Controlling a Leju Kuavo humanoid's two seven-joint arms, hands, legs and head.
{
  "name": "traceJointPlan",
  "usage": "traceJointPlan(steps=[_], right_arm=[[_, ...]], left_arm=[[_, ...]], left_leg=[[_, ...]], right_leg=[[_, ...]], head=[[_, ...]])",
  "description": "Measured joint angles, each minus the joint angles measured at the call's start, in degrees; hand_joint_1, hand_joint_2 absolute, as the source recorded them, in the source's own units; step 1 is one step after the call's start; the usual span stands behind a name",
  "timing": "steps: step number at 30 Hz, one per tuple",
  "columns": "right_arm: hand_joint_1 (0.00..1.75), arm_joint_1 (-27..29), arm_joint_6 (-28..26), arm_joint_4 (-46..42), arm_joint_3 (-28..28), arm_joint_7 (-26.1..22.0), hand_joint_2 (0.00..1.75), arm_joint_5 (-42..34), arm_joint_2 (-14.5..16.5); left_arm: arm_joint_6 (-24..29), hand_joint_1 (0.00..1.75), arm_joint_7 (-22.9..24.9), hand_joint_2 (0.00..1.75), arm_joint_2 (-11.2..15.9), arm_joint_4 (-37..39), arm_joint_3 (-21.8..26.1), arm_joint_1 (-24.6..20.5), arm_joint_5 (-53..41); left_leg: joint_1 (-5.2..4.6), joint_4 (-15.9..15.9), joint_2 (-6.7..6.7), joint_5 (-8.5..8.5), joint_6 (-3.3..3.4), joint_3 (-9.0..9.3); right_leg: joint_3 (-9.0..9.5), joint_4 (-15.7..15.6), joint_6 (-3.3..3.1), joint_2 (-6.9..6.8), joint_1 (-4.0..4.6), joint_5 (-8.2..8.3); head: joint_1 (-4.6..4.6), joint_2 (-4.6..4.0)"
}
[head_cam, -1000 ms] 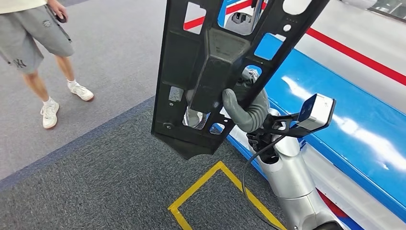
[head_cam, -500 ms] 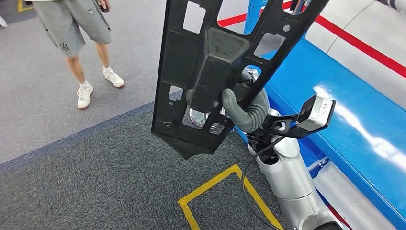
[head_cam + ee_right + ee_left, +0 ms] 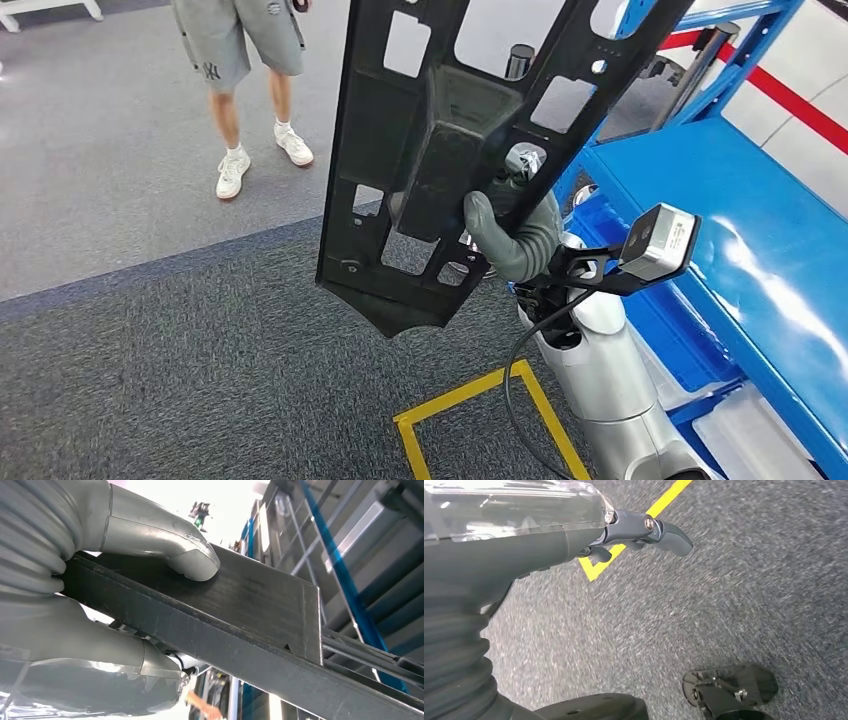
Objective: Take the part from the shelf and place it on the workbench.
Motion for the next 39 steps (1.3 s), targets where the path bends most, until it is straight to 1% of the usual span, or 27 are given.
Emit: traceJointPlan(steps=[2,4,6,7,9,10,11,12,13,14,15,16,18,19,20,22,24,26,27,28,29,31,32,33,35,37,39], right_arm=[[1.73,-0.04,0.01,-0.01,0.0,-0.01,1.75,0.0,-0.01],[1.73,-0.01,0.01,-0.07,-0.02,0.01,1.75,0.01,-0.02],[1.73,-0.05,0.0,-0.14,-0.03,-0.01,1.75,0.0,0.01],[1.73,-0.11,0.01,-0.15,-0.02,-0.02,1.75,-0.01,0.03],[1.73,-0.17,0.02,-0.17,-0.01,-0.04,1.75,-0.01,0.11],[1.73,-0.17,0.02,-0.17,-0.01,-0.05,1.75,-0.01,0.13],[1.73,-0.14,0.01,-0.16,-0.02,-0.05,1.75,-0.02,0.14],[1.73,-0.13,0.01,-0.15,-0.02,-0.04,1.75,-0.02,0.13],[1.73,-0.14,0.03,-0.14,-0.02,-0.02,1.75,-0.02,0.13],[1.73,-0.18,0.07,-0.13,-0.02,0.0,1.75,-0.02,0.13],[1.73,-0.25,0.11,-0.13,-0.01,-0.01,1.75,-0.03,0.13],[1.73,-0.34,0.14,-0.14,-0.01,-0.01,1.75,-0.03,0.13],[1.73,-0.53,0.15,-0.17,-0.01,-0.01,1.75,-0.05,0.12],[1.73,-0.6,0.14,-0.18,-0.01,0.01,1.75,-0.05,0.12],[1.73,-0.64,0.14,-0.19,0.01,0.03,1.75,-0.06,0.12],[1.73,-0.73,0.06,-0.31,0.05,0.08,1.75,-0.06,0.14],[1.73,-0.82,-0.05,-0.58,0.04,0.08,1.75,-0.05,0.14],[1.73,-0.7,-0.14,-0.81,-0.03,0.17,1.75,0.0,0.07],[1.73,-0.54,-0.21,-0.89,-0.06,0.24,1.75,0.03,0.02],[1.73,-0.38,-0.33,-0.91,-0.07,0.38,1.75,0.08,-0.03],[1.73,-0.27,-0.49,-0.94,-0.07,0.51,1.75,0.14,-0.07],[1.73,-0.25,-0.78,-1.12,-0.09,0.68,1.75,0.27,-0.16],[1.73,-0.29,-0.85,-1.23,-0.11,0.69,1.75,0.31,-0.22],[1.73,-0.33,-0.85,-1.36,-0.14,0.69,1.75,0.32,-0.31],[1.73,-0.36,-0.78,-1.49,-0.19,0.68,1.75,0.27,-0.48],[1.73,-0.49,-0.69,-1.5,-0.19,0.63,1.75,0.13,-0.61],[1.73,-0.77,-0.49,-1.46,-0.16,0.57,1.75,-0.03,-0.63]], left_arm=[[-0.01,0.0,-0.01,1.75,-0.07,0.0,0.0,-0.06,0.0],[-0.02,0.0,-0.02,1.75,-0.11,0.0,0.0,-0.12,0.01],[-0.01,0.0,-0.02,1.75,-0.1,0.0,-0.01,-0.07,0.02],[0.0,0.0,-0.02,1.75,-0.09,0.0,-0.01,-0.04,0.02],[0.01,0.0,-0.01,1.75,-0.08,0.0,-0.02,-0.13,0.03],[0.01,0.0,-0.01,1.75,-0.08,0.0,-0.02,-0.18,0.03],[0.01,0.0,-0.03,1.75,-0.08,0.0,-0.01,-0.23,0.04],[0.0,0.0,-0.05,1.75,-0.08,0.0,-0.01,-0.27,0.05],[-0.01,0.0,-0.07,1.75,-0.08,0.0,-0.02,-0.3,0.03],[-0.01,0.0,-0.08,1.75,-0.08,0.0,-0.02,-0.3,0.01],[-0.02,0.0,-0.03,1.75,-0.08,0.0,-0.02,-0.25,-0.02],[-0.01,0.0,0.01,1.75,-0.07,0.0,-0.01,-0.17,-0.06],[0.02,0.0,0.1,1.75,-0.04,0.0,-0.01,-0.15,-0.15],[0.03,0.0,0.09,1.75,-0.02,0.0,-0.01,-0.17,-0.22],[0.03,0.0,0.09,1.75,-0.01,0.0,-0.01,-0.16,-0.33],[0.03,0.0,0.14,1.75,0.01,0.0,-0.01,0.03,-0.53],[0.02,0.0,0.21,1.75,0.0,0.0,0.0,0.09,-0.7],[-0.02,0.0,0.25,1.75,-0.01,0.0,-0.01,-0.12,-0.92],[-0.05,0.0,0.25,1.75,-0.01,0.0,-0.02,-0.21,-1.02],[-0.09,0.0,0.25,1.75,-0.01,0.0,-0.02,-0.22,-1.1],[-0.13,0.0,0.27,1.75,0.0,0.0,-0.02,-0.21,-1.17],[-0.2,0.0,0.33,1.75,0.01,0.0,-0.05,-0.22,-1.34],[-0.24,0.0,0.35,1.75,0.01,0.0,-0.08,-0.25,-1.45],[-0.27,0.0,0.36,1.75,0.02,0.0,-0.1,-0.34,-1.54],[-0.3,0.0,0.38,1.75,0.07,0.0,-0.11,-0.5,-1.61],[-0.24,0.0,0.34,1.75,0.15,0.0,-0.11,-0.59,-1.56],[-0.16,0.0,0.27,1.75,0.22,0.0,-0.11,-0.63,-1.46]], left_leg=[[0.0,0.64,-1.49,-0.21,-0.49,-0.28],[0.08,0.97,-2.77,-0.12,-1.31,-0.93],[0.31,0.76,-4.03,0.24,-2.19,-1.48],[0.29,0.92,-3.68,0.13,-2.5,-1.68],[0.14,3.98,-0.81,-1.74,-2.95,-3.13],[0.06,7.32,1.22,-3.52,-3.11,-4.59],[0.06,11.29,2.5,-5.37,-3.25,-6.37],[0.09,14.76,3.15,-6.7,-3.36,-7.91],[0.11,16.58,3.44,-7.08,-3.4,-8.63],[0.1,16.19,3.63,-6.39,-3.36,-8.21],[0.08,13.54,3.92,-4.82,-3.21,-6.65],[-0.02,9.49,4.77,-2.97,-2.91,-4.42],[-0.7,2.64,7.04,-0.96,-2.06,-0.77],[-1.02,1.09,7.75,-0.82,-1.65,-0.11],[-1.27,0.73,7.72,-1.01,-1.32,-0.11],[-1.05,0.29,6.43,-0.71,-0.68,-0.19],[-0.66,-0.35,5.2,-0.3,0.02,0.09],[-0.51,-0.55,3.93,-0.08,0.44,0.16],[-0.51,-0.51,3.23,-0.06,0.51,0.13],[-0.51,-0.43,2.45,-0.06,0.51,0.13],[-0.5,-0.29,1.65,-0.09,0.47,0.12],[-0.43,0.14,0.06,-0.27,0.2,0.11],[-0.33,0.38,-0.66,-0.39,-0.03,-0.01],[-0.35,0.8,-1.32,-0.51,-0.36,-0.33],[-0.18,1.17,-2.55,-0.44,-1.14,-1.16],[0.01,1.12,-3.57,-0.23,-1.89,-1.66],[-0.15,2.99,-1.44,-1.31,-2.52,-2.57]], right_leg=[[3.35,-7.45,-0.11,2.4,-0.46,3.18],[4.67,-10.7,-0.35,4.3,-0.53,3.72],[4.64,-10.94,-0.88,3.56,-0.4,3.81],[4.73,-11.17,-1.27,2.85,-0.45,3.95],[4.99,-11.67,-2.04,1.25,-0.54,4.16],[5.08,-11.75,-2.31,0.38,-0.34,4.15],[5.1,-11.75,-2.51,-0.48,-0.17,4.1],[5.11,-11.75,-2.62,-1.37,-0.01,4.04],[5.13,-11.74,-2.68,-2.24,0.1,3.97],[5.21,-11.73,-2.7,-3.04,0.17,3.89],[5.35,-11.73,-2.67,-3.77,0.23,3.79],[5.55,-11.73,-2.58,-4.44,0.3,3.65],[5.78,-11.68,-2.2,-5.6,0.65,3.39],[5.81,-11.68,-1.97,-6.15,0.82,3.32],[5.82,-11.72,-1.74,-6.75,0.96,3.29],[6.05,-11.69,-1.21,-7.4,1.0,3.03],[5.22,-9.27,-0.78,-5.01,0.8,1.22],[2.03,-2.58,-0.6,-1.69,0.59,-2.19],[0.11,1.11,-0.53,-0.95,0.57,-3.56],[-1.28,3.52,-0.45,-0.64,0.56,-3.98],[-1.78,3.95,-0.38,-0.5,0.51,-3.26],[0.25,-1.44,-0.32,0.24,0.19,0.88],[1.82,-5.07,-0.35,1.6,-0.09,2.54],[3.04,-8.17,-0.38,3.06,-0.3,3.68],[3.72,-10.41,-0.59,4.86,-0.38,3.92],[3.67,-10.68,-1.17,3.74,-0.39,4.17],[3.97,-11.06,-1.92,2.19,-0.54,4.28]], head=[[-0.01,0.0],[0.0,0.0],[-0.01,0.0],[-0.02,0.0],[-0.03,0.0],[-0.03,0.0],[-0.04,0.0],[-0.04,0.0],[-0.04,0.0],[-0.04,0.0],[-0.04,0.0],[-0.04,0.0],[-0.03,0.0],[-0.03,0.0],[-0.03,0.0],[-0.03,0.0],[-0.02,0.0],[-0.02,0.0],[-0.02,0.0],[-0.02,0.0],[-0.02,0.0],[-0.02,0.0],[-0.02,0.0],[-0.02,0.0],[-0.02,0.0],[-0.03,0.0],[-0.03,0.0]])
